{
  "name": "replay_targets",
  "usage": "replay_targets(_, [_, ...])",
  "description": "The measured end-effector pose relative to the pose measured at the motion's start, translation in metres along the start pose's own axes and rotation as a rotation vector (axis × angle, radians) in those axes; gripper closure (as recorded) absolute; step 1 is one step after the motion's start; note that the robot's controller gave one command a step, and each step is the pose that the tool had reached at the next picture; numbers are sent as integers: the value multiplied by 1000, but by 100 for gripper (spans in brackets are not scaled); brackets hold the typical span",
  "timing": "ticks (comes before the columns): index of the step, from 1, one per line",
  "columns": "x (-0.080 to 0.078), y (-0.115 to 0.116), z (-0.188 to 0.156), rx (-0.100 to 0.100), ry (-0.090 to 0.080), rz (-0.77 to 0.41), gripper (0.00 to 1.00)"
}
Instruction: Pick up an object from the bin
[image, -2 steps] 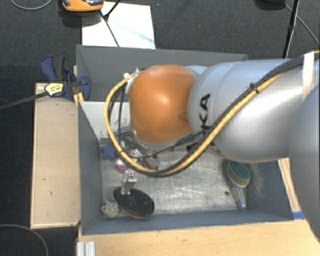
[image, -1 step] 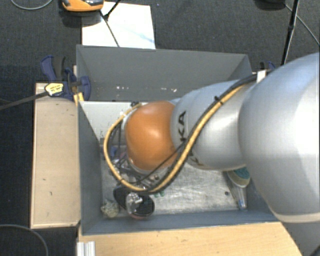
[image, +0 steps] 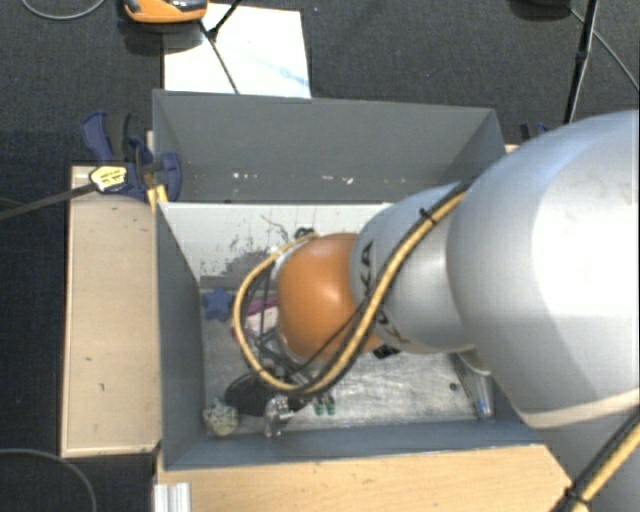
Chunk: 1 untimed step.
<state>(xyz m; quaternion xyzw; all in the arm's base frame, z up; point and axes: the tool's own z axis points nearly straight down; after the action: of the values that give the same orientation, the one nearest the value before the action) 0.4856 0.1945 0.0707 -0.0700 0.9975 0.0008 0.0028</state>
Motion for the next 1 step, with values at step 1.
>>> replay_targets(1, [1,1,-1,-1,3,3,100])
